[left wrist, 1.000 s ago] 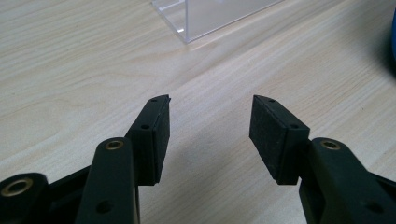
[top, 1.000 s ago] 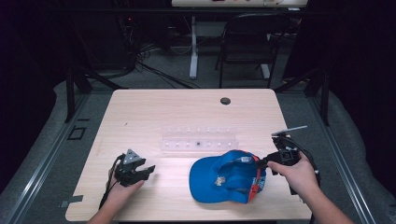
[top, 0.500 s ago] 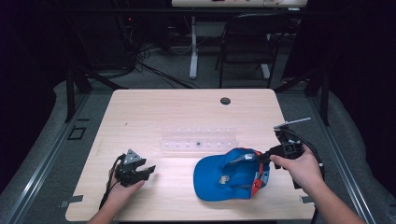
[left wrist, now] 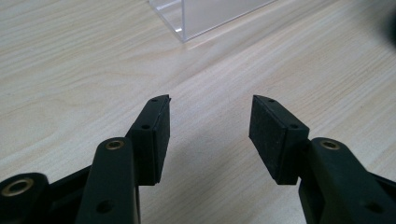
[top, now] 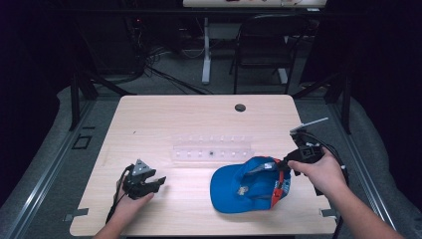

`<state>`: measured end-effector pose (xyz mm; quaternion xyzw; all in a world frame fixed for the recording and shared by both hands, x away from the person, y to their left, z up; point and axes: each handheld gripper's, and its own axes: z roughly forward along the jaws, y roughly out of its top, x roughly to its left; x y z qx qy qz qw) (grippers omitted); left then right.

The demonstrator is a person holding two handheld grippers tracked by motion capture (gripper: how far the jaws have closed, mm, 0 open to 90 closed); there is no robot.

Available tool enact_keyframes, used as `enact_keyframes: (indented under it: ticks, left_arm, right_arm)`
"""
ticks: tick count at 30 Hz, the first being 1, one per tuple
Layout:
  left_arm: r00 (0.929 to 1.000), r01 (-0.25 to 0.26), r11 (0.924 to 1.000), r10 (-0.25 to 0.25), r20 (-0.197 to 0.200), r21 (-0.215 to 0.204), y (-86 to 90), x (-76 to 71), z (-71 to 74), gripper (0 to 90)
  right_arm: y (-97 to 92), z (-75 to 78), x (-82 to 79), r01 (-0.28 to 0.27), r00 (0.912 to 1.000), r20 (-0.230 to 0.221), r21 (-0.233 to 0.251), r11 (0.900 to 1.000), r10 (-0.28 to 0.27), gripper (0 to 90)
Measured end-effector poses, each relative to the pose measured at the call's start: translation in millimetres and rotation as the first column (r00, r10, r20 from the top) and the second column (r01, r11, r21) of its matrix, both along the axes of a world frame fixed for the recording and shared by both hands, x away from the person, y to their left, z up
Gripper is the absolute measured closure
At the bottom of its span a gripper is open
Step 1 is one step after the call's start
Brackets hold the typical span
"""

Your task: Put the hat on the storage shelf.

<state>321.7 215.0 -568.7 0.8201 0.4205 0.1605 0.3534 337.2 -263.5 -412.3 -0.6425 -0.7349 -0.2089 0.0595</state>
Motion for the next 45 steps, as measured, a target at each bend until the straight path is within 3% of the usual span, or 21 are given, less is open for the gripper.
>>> enact_keyframes:
  ticks: [14,17,20,32,40,45]
  left_arm:
    - [1.0000,0.000,1.0000,0.000,0.000,-0.003,-1.1,-0.2,-0.5,48.4]
    - [1.0000,0.001,1.0000,-0.001,0.001,-0.004,-1.2,-0.3,-0.5,48.4]
    - [1.0000,0.002,1.0000,-0.002,0.001,-0.003,-1.1,-0.2,-0.5,48.4]
    - [1.0000,0.005,1.0000,-0.005,-0.001,-0.001,-1.5,-0.1,-0.6,48.4]
    - [0.9999,0.013,0.9999,-0.013,-0.008,0.002,-0.9,0.0,0.2,48.4]
    - [0.9999,0.013,0.9999,-0.013,-0.007,0.002,-0.8,0.0,0.3,48.4]
  right_arm:
    - [7.9,26.2,7.8,-0.047,0.9989,-0.004,-0.050,0.9977,0.046,78.1]
    - [10.3,27.9,8.2,-0.028,0.9996,0.007,-0.048,0.9985,0.028,78.1]
    - [10.0,32.1,9.7,-0.052,0.9987,-0.006,-0.052,0.9973,0.052,78.1]
    - [14.4,48.4,11.4,-0.052,0.9986,0.004,-0.080,0.9955,0.052,78.1]
    - [18.3,58.6,12.0,-0.050,0.9982,0.028,-0.083,0.9953,0.053,78.0]
    - [18.6,66.1,14.5,-0.047,0.9985,0.027,-0.052,0.9976,0.048,78.0]
